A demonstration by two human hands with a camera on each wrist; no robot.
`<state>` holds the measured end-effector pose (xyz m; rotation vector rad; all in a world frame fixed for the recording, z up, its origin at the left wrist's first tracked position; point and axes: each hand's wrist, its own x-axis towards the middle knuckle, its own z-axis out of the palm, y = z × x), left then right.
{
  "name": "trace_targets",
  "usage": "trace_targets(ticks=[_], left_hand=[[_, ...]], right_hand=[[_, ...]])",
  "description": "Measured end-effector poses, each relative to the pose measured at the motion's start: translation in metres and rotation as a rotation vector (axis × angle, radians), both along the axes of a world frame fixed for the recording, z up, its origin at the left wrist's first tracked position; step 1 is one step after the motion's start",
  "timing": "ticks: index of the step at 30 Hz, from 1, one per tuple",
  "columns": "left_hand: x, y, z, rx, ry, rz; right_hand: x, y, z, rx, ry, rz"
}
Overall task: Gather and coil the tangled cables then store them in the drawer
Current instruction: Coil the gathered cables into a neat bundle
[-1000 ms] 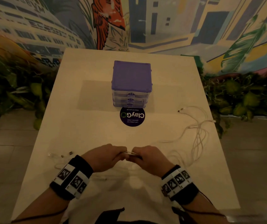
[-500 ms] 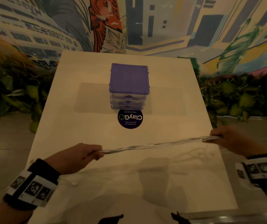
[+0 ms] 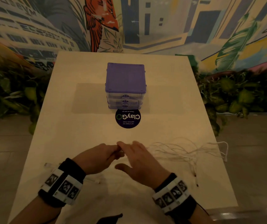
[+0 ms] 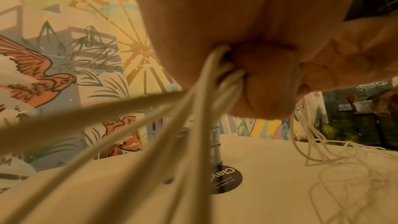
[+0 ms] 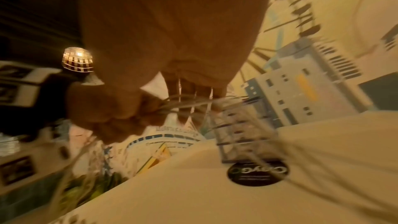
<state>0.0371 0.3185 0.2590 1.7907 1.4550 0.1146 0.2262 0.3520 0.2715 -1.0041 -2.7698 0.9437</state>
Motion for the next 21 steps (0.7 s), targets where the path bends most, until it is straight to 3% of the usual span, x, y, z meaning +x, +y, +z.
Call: trace_targets(ticks=[3,6,10,12,21], left_hand=[[0.000,-0.001,-0.003,0.007,-0.008,-0.001],[0.000,-0.001,0.000,0.059,-0.033,-0.001],[0.004,0.004,0.016,0.149,-0.110,-0.002],[0.002,0.005,0.025,0.212,-0.188,0.003],[-0.030,-0.005,0.015,0.150,-0.301,0.188]], right_hand=[[-0.012,0.004,0.006,-0.141,-0.017,-0.022],[-0.001,0.020,0.017,-0.159,-0.059,0.072],[0.007,0.033,0.032,0.022,-0.143,0.241],[0.013,0.041,0.046,0.126,-0.100,0.275],[0.074,0.077,0.110,0.019,0.263,-0.024]])
